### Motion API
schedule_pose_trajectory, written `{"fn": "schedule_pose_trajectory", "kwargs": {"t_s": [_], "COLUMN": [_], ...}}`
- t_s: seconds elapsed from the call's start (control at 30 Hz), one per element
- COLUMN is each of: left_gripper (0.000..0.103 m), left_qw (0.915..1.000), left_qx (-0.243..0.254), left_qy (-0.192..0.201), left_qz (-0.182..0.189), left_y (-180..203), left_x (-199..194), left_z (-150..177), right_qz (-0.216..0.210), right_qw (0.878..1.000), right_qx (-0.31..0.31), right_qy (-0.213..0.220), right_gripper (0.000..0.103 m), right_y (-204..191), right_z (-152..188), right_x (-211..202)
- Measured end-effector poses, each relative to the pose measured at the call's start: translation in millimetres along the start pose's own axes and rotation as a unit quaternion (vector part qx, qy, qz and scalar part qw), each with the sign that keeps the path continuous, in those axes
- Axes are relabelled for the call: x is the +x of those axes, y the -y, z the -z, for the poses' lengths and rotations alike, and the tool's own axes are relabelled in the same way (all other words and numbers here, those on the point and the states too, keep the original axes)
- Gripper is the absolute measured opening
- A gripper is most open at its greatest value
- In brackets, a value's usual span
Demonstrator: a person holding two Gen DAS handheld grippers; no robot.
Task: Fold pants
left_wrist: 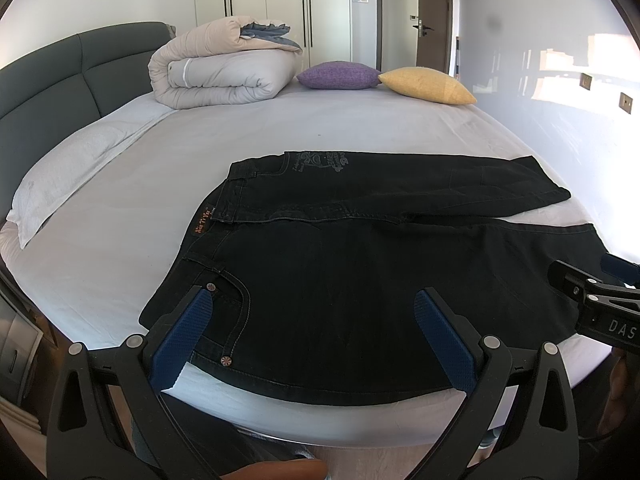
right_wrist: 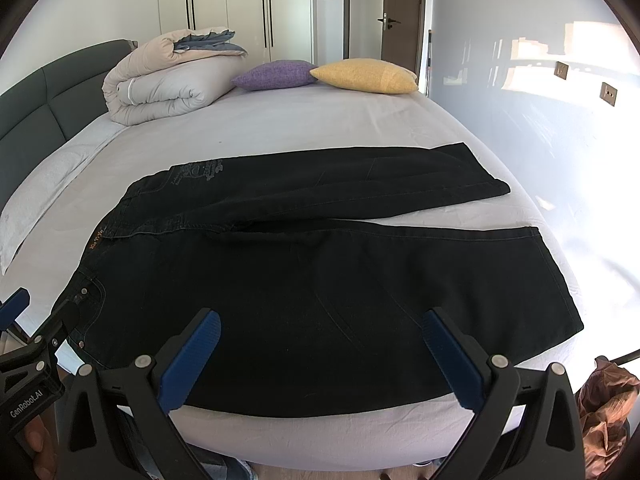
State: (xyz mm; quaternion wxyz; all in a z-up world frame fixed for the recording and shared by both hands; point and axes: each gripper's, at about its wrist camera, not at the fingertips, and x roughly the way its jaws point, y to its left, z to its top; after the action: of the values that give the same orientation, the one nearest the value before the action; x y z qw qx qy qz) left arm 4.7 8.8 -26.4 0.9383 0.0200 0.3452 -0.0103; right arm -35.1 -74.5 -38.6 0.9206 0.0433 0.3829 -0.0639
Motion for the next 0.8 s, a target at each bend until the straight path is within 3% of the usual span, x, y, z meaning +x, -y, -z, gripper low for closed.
{"fn": "schedule_pose_trajectory", "kwargs": {"t_s": [0.8], "left_gripper": [0.103], "left_qw": [1.0000], "left_qx": [-0.005], "left_qy": [-0.005], "left_qz": [0.005], "left_y": [0.3], "left_x": [4.8], "left_z": [1.7], "right_qz": [0.000], "right_qw": [1.000], "right_qx": [-0.001], "right_qy": [-0.003], "right_gripper": [0.103], "right_y": [-0.6], "right_z": [0.7], "right_x": [0.5]}}
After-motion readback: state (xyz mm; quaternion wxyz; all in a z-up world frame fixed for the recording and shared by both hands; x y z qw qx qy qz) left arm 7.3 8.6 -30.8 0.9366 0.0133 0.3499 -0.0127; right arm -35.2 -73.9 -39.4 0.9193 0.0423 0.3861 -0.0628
